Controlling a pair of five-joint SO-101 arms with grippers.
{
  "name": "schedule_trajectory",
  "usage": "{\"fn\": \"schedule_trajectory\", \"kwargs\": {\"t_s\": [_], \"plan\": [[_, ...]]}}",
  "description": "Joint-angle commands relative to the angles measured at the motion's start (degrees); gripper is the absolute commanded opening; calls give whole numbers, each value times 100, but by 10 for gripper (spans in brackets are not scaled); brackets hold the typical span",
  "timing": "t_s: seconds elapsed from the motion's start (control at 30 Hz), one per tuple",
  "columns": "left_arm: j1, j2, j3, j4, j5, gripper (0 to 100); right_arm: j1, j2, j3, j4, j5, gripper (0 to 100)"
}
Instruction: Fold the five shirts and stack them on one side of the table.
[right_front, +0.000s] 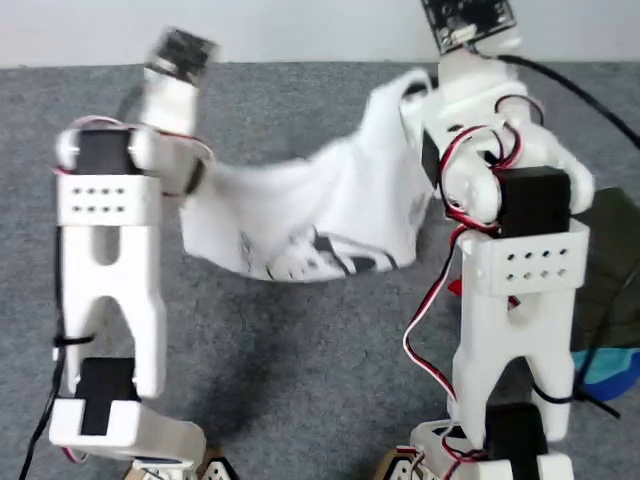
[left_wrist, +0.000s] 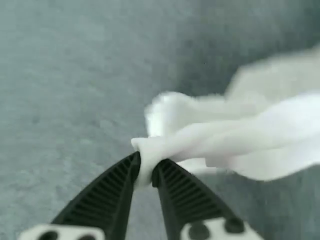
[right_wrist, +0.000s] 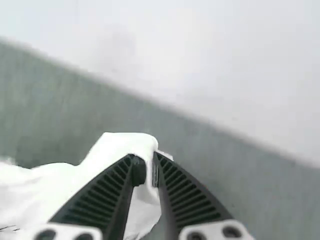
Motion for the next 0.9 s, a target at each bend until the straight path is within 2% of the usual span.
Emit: {"fn": "schedule_trajectory", "kwargs": {"t_s": [0.0,0.13,0.2,0.33,0.5,0.67,0.87], "plan": [[-308,-316,-1297,-193,448,13,31,-101,-18,-1007,-18,9],[-369,-246,-2527,-756,809,13,66,-92,-18,-2334,9,9],[-334,-246,-2607,-1143,870,13,75,-84,-18,-2774,9,9],[-352,-237,-2352,-1723,870,13,75,-84,-18,-3345,26,9],[-334,-237,-1305,-2418,870,13,66,92,-18,-3662,659,9],[-325,-237,40,-3868,870,13,75,708,-18,-3758,897,9],[-237,-237,1068,-6514,862,13,321,1376,-229,-4831,967,9]]}}
